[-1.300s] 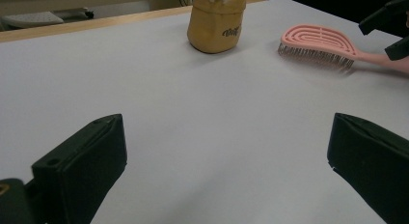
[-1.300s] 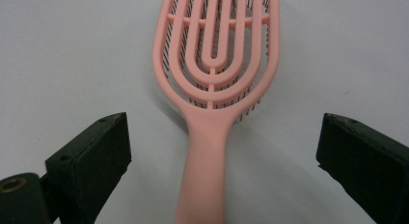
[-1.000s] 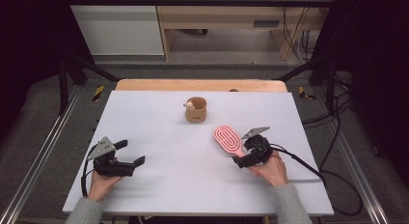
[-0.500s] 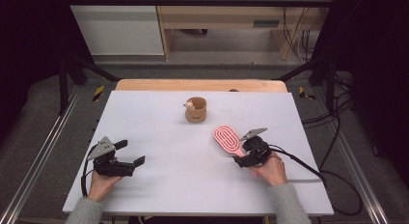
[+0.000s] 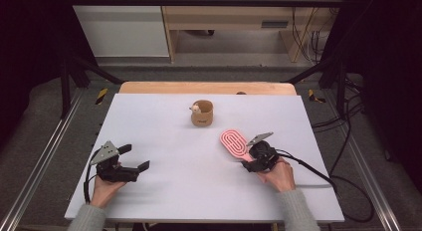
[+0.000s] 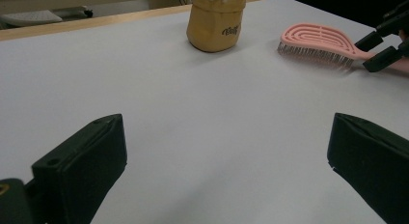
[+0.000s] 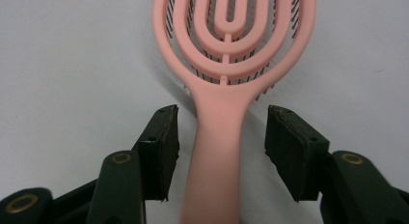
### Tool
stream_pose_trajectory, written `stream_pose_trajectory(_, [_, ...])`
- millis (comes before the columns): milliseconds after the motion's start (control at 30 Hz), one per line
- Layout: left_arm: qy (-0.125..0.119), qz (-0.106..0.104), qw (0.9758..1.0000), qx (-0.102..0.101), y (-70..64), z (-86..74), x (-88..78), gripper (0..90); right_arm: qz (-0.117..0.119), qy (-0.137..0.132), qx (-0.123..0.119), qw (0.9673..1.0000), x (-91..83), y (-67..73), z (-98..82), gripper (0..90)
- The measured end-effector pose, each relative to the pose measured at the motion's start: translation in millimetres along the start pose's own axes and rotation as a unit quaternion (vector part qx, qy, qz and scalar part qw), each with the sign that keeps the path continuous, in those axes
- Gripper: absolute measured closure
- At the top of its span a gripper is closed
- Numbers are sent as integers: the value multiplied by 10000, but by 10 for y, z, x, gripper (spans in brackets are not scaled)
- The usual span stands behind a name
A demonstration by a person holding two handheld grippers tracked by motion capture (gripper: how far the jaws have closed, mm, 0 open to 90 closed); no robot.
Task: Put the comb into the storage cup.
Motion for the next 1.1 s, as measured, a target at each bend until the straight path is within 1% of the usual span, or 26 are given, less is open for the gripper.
stream_pose_trajectory(133, [8, -1, 10000, 0, -1, -3, 3, 2, -7, 2, 13, 10000, 2, 0, 3, 524])
stream_pose_trajectory(333, [8, -1, 10000, 1, -2, -2, 3, 2, -24, 49, 21, 10000, 18, 4, -7, 556])
stream_pose_trajectory(467, [12, 2, 10000, 6, -2, -3, 4, 2, -61, 64, 8, 10000, 25, 3, -7, 598])
stream_pose_trajectory(567, [5, -2, 10000, 0, -3, -1, 3, 2, -28, 77, 38, 10000, 18, 5, -8, 634])
stream_pose_trajectory(900, [15, -5, 10000, 5, -4, -5, 6, 2, -33, 137, 125, 9998, 17, -7, -14, 683])
stream_pose_trajectory(933, [15, -6, 10000, 4, -4, -5, 6, 2, -18, 144, 173, 9997, 18, 2, -16, 684])
stream_pose_trajectory(1100, [20, -11, 10000, 7, -4, -7, 7, 2, -22, 145, 146, 9998, 16, -4, -15, 687])
Point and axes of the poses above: each handheld gripper's, and its own axes: x roughly forward along the jaws, z roughly out of its top, y roughly to its left, the point moved 10 cm from there along x, roughly forward along the jaws, and after that the axes turned 6 degrees about x, right-handed, at the moved point
